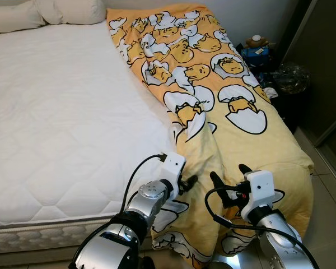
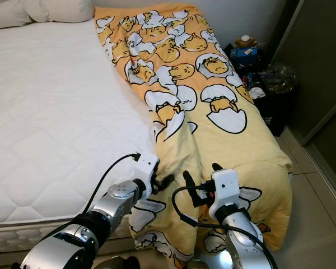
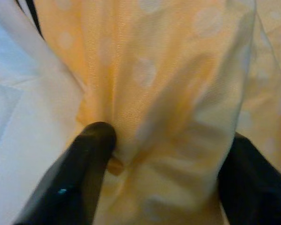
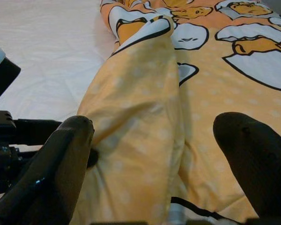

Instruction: Clean up the room

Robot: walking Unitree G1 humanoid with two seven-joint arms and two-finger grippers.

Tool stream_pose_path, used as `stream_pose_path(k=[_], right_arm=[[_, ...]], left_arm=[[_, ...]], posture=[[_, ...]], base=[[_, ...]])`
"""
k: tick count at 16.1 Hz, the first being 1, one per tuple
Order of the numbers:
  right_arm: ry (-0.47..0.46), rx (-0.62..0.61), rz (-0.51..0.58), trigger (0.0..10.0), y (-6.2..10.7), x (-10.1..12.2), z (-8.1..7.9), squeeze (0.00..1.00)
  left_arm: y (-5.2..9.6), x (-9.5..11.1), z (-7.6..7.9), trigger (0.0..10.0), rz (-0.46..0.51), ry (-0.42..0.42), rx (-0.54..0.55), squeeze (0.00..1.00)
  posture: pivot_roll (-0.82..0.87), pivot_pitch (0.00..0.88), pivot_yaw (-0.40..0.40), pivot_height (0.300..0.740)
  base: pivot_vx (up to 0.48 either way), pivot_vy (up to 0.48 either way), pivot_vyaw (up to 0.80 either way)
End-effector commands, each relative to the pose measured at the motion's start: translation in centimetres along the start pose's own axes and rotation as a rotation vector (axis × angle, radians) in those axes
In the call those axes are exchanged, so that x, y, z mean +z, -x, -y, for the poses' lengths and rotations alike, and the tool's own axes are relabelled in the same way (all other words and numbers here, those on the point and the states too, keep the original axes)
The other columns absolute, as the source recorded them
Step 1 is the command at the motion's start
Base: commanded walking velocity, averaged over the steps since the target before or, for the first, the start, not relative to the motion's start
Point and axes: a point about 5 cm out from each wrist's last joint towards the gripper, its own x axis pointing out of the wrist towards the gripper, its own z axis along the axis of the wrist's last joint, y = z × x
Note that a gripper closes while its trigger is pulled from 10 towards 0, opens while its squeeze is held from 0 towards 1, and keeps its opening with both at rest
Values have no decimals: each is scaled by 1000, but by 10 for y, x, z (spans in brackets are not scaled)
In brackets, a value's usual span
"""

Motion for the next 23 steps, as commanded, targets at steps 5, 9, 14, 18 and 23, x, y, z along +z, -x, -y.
stream_pose_path(k=[5, 9, 14, 18, 23], right_arm=[[4, -5, 11, 10000, -1, 3, 2, 0], [7, 1, 14, 10000, -6, 4, 2, 0], [9, 0, 16, 10000, -7, 4, 2, 0], [10, 0, 17, 10000, -7, 4, 2, 0], [10, -1, 17, 10000, -7, 5, 2, 0]], left_arm=[[-8, 26, 4, 0, 70, 120, 28, 0], [-6, 37, -12, 0, 94, 140, 94, 0], [5, 48, -49, 0, 120, 134, 206, 0], [8, 45, -57, 0, 118, 157, 243, 16], [7, 62, -49, 10000, 202, -33, 188, 1000]], posture=[[-267, 46, 61, 736], [-259, 33, 59, 736], [-254, 24, 58, 736], [-255, 29, 55, 736], [-254, 36, 58, 736]], base=[[0, 0, 0], [0, 0, 0], [0, 0, 0], [0, 0, 0], [0, 0, 0]])
